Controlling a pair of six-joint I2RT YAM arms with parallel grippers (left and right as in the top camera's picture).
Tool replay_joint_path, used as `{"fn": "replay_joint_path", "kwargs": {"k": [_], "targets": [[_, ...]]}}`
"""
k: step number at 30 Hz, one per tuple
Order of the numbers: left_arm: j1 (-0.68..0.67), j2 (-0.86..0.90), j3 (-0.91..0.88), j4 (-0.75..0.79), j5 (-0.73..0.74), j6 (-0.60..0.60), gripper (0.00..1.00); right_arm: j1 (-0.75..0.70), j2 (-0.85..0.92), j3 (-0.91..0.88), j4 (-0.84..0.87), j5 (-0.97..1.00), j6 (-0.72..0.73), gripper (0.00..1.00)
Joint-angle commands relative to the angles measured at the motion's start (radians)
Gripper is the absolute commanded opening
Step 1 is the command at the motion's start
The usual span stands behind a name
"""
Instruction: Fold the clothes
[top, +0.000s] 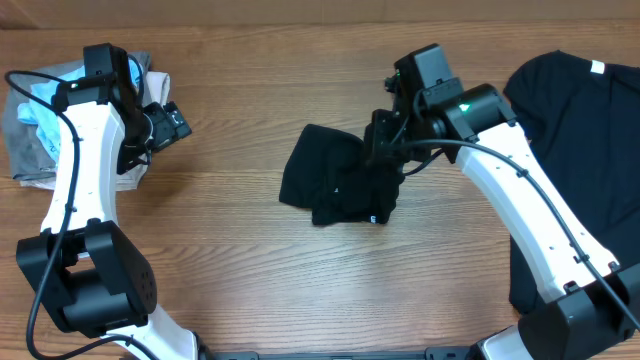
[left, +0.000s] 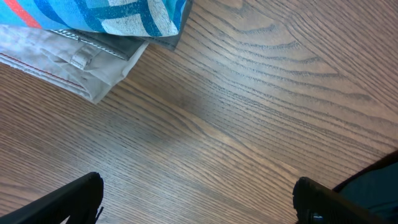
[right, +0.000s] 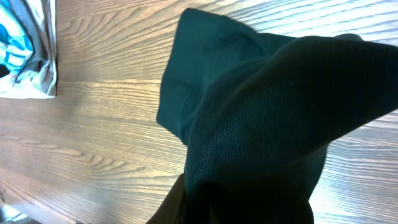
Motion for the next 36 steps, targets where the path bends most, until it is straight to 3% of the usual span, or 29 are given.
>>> {"fn": "replay_joint_path", "kwargs": {"k": [1,9,21,36], "targets": [[-0.009,-0.007,0.012,0.000,0.010,0.002,1.00,0.019,0.032,0.028,0.010,-0.001,0.000,0.08],[-0.009,-0.007,0.012,0.000,0.010,0.002,1.00,0.015,0.111,0.029,0.004,-0.001,-0.053,0.04],[-0.009,-0.007,0.012,0.000,0.010,0.002,1.00,-0.158,0.072,0.031,-0.160,-0.001,-0.105,0.04],[-0.009,-0.007,0.012,0.000,0.010,0.002,1.00,-0.288,0.072,0.031,-0.311,0.182,-0.073,0.04]]}}
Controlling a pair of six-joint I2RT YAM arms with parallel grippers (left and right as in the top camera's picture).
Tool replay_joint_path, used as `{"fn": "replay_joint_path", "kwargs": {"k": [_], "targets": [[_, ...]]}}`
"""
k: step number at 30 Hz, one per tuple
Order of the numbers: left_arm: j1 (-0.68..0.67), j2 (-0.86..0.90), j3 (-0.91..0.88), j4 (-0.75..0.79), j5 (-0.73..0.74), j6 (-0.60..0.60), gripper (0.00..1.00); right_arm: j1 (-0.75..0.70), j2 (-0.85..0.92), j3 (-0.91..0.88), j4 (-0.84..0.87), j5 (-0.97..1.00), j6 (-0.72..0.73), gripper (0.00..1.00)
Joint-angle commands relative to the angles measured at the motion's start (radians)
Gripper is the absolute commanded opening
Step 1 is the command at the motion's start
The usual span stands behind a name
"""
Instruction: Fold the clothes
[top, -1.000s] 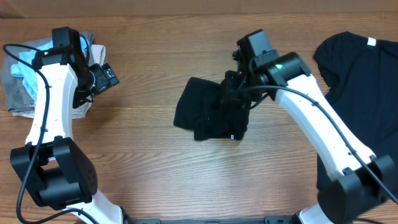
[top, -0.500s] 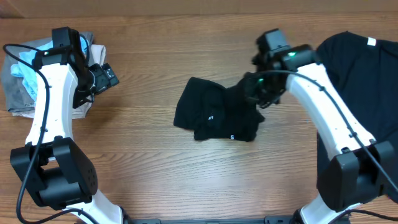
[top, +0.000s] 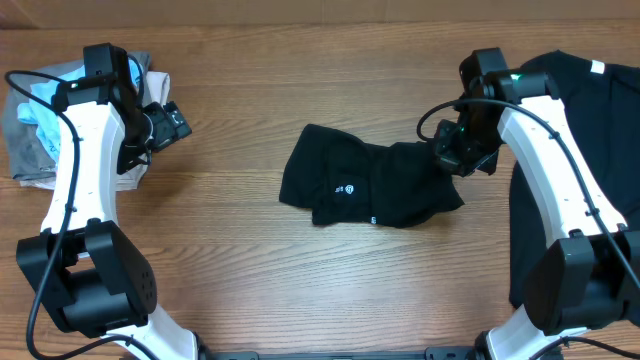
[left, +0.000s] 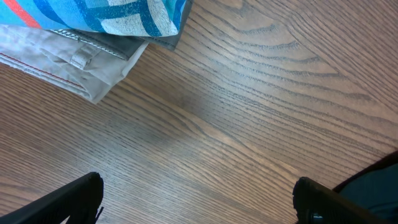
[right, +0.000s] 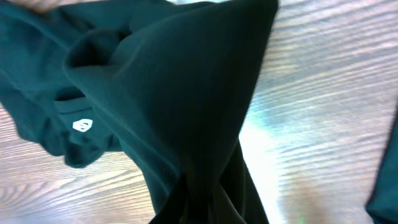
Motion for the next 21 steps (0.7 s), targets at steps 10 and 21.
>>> {"fn": "replay_joint_path", "kwargs": {"k": [10,21], "targets": [[-0.009,-0.007,0.012,0.000,0.010,0.002,1.00,0.002,-0.044,0.029,-0.034,0.077,0.132,0.04],[-0.009,-0.007,0.012,0.000,0.010,0.002,1.00,0.125,-0.043,0.029,0.019,0.027,0.136,0.04]]}}
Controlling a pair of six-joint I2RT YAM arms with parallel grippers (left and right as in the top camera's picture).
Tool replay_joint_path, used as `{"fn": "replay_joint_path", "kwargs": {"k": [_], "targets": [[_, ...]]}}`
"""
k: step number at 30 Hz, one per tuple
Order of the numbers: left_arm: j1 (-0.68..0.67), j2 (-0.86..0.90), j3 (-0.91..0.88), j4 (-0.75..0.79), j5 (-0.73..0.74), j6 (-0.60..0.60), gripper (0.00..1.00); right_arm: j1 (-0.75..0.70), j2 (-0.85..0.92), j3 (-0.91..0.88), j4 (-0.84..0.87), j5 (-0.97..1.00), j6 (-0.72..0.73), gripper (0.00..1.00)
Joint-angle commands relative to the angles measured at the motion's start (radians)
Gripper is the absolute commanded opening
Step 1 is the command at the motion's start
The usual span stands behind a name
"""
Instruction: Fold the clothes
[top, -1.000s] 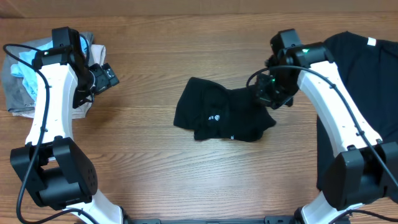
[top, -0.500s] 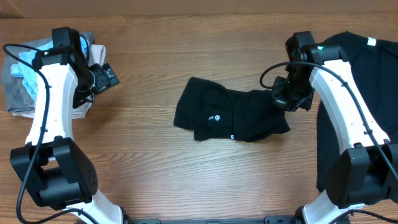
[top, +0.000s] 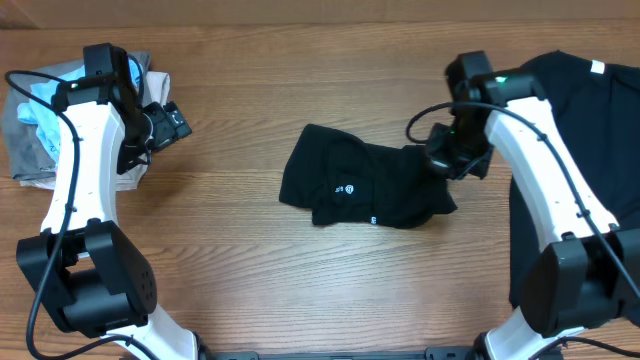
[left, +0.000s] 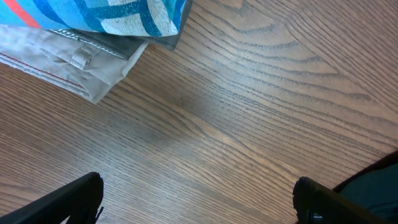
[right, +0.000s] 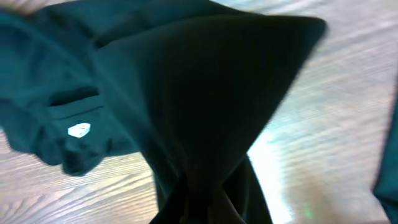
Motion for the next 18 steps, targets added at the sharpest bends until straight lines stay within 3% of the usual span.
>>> {"fn": "replay_joint_path", "kwargs": {"k": [1,18], "targets": [[-0.009,-0.007,0.012,0.000,0.010,0.002,1.00,0.069,-0.043,0.028,0.032,-0.029,0.018,0.04],[-0.009,-0.007,0.012,0.000,0.010,0.002,1.00,0.266,-0.002,0.028,0.278,-0.118,0.078,0.04]]}}
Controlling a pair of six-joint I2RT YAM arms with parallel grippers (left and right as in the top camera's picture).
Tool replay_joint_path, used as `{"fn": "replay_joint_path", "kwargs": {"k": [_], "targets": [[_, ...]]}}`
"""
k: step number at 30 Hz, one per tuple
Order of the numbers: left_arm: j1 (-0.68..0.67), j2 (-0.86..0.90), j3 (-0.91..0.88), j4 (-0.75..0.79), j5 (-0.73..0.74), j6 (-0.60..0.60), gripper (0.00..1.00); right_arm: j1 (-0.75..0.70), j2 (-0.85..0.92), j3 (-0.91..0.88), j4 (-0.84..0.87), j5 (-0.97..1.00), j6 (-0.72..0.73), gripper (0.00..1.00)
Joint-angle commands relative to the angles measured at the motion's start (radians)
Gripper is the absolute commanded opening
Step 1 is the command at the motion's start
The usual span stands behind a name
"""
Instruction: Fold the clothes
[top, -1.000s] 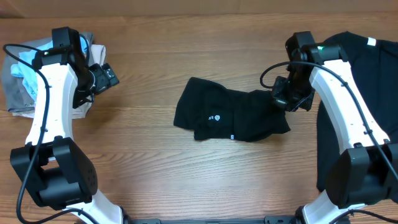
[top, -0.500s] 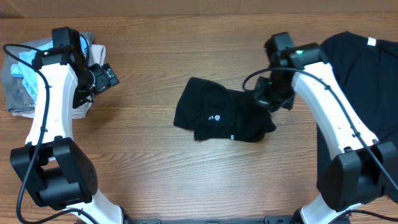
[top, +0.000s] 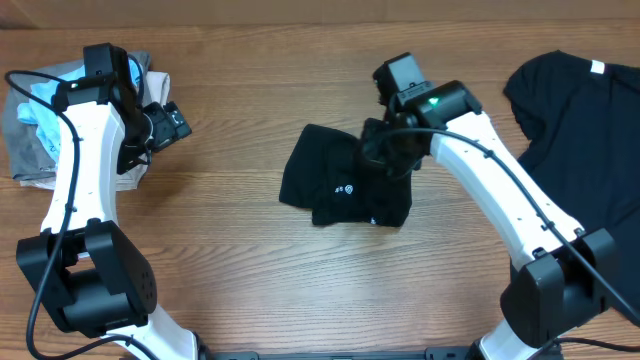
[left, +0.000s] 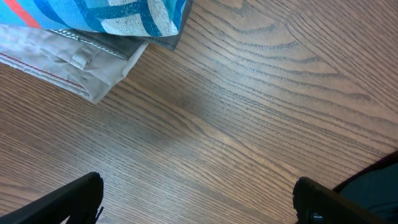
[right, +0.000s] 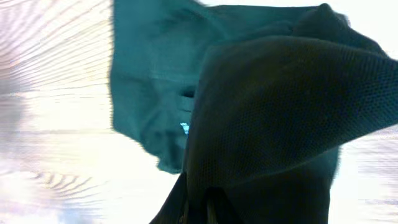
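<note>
A small black garment (top: 335, 185) with a tiny white logo lies bunched in the middle of the wooden table. My right gripper (top: 385, 152) is over its right part, shut on a fold of the black cloth (right: 273, 106), which drapes from the jaws and fills the right wrist view. My left gripper (top: 172, 122) hangs open at the far left over bare wood (left: 236, 124), with nothing between its fingers (left: 74, 196), near a pile of clothes (top: 40, 110).
The pile at the far left holds a blue patterned cloth (left: 112, 15) on a grey garment (left: 74, 56). A large black shirt (top: 580, 130) is spread at the right edge of the table (top: 250, 290).
My right gripper has carried the held end of the black garment leftward, from stretched out at the right to over the garment's middle. The garment is shorter now. The left arm has not moved.
At first my right gripper held the black cloth over the bunched garment. Later it was out to the right with the garment stretched long. Then it stood slightly nearer, and now the held end is back over the garment's right part. My left gripper stayed open throughout.
</note>
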Motion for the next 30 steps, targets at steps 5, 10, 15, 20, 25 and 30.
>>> {"fn": "replay_joint_path", "kwargs": {"k": [5,10,15,20,25,30], "targets": [[-0.009,-0.007,0.012,0.000,0.010,0.002,1.00,0.055,-0.002,0.021,0.064,-0.028,0.011,0.04],[-0.009,-0.007,0.012,0.000,0.010,0.002,1.00,0.094,-0.001,-0.016,0.151,-0.022,0.012,0.04],[-0.009,-0.007,0.012,0.000,0.010,0.002,1.00,0.125,0.001,-0.077,0.243,-0.022,0.012,0.05],[-0.009,-0.007,0.012,0.000,0.010,0.002,1.00,0.145,0.013,-0.145,0.344,-0.022,0.012,0.05],[-0.009,-0.007,0.012,0.000,0.010,0.002,1.00,0.174,0.036,-0.187,0.495,-0.035,0.012,0.16],[-0.009,-0.007,0.012,0.000,0.010,0.002,1.00,0.188,0.041,-0.184,0.555,-0.048,-0.017,0.51]]}}
